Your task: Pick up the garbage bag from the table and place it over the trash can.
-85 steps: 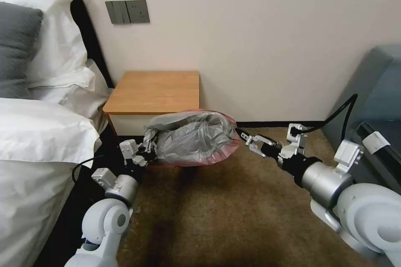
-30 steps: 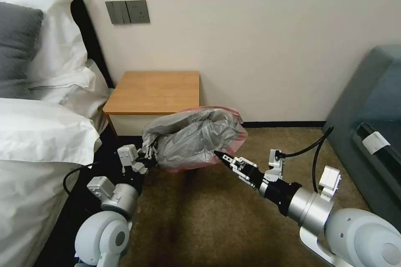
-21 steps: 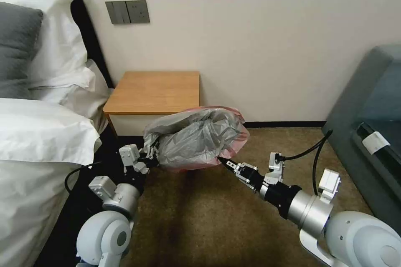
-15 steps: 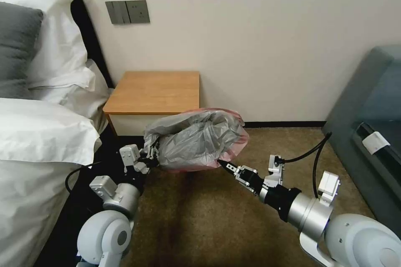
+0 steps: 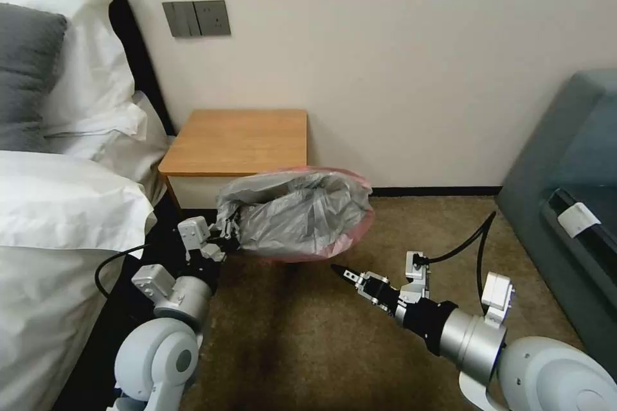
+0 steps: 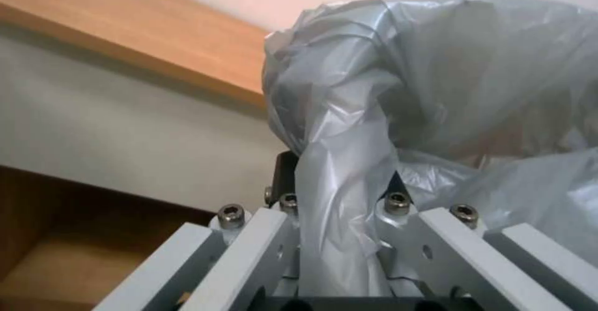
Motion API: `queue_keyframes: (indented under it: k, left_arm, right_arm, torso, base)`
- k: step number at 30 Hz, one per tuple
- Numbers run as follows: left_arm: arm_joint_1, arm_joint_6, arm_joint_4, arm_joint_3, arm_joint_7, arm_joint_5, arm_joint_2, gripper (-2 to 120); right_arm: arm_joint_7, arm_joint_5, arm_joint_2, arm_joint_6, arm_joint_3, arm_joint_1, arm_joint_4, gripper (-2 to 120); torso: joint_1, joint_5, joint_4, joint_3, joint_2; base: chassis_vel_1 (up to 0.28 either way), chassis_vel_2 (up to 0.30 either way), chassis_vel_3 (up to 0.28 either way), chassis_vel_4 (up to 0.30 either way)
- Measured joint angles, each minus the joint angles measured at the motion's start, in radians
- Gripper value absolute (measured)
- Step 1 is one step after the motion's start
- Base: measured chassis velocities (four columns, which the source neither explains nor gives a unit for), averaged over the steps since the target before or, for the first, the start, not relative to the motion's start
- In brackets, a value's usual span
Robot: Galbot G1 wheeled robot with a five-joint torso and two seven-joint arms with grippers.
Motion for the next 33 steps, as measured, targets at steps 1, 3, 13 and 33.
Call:
queue_keyframes:
  k: [1, 3, 13, 33]
  left_arm:
    - [0.000, 0.000, 0.000, 0.001, 0.000, 0.000, 0.000, 7]
    - [0.000, 0.000, 0.000, 0.002, 0.000, 0.000, 0.000, 7]
    - [-0.004, 0.001, 0.005, -0.008, 0.002, -0.002, 0.001, 7]
    - [-0.002, 0.027, -0.003, -0.029, -0.002, -0.056, 0.004, 7]
  right_arm:
    - [0.000, -0.003, 0.000, 0.000, -0.001, 0.003, 0.000, 0]
    - [-0.001, -0.004, 0.001, 0.000, -0.001, 0.007, 0.000, 0]
    - [0.013, -0.016, -0.014, 0.004, 0.014, 0.029, 0.000, 0]
    - [-0.006, -0.042, -0.016, 0.058, 0.101, 0.043, 0.000, 62]
  torso:
    - [0.000, 0.0000, 0.0000, 0.000, 0.000]
    - [0.000, 0.0000, 0.0000, 0.000, 0.000]
    - [0.000, 0.0000, 0.0000, 0.000, 0.000]
    - [0.000, 0.0000, 0.0001, 0.000, 0.000]
  base:
    - [0.000, 0.000, 0.000, 0.000]
    - [0.000, 0.000, 0.000, 0.000]
    - [0.000, 0.000, 0.000, 0.000]
    - [0.000, 0.000, 0.000, 0.000]
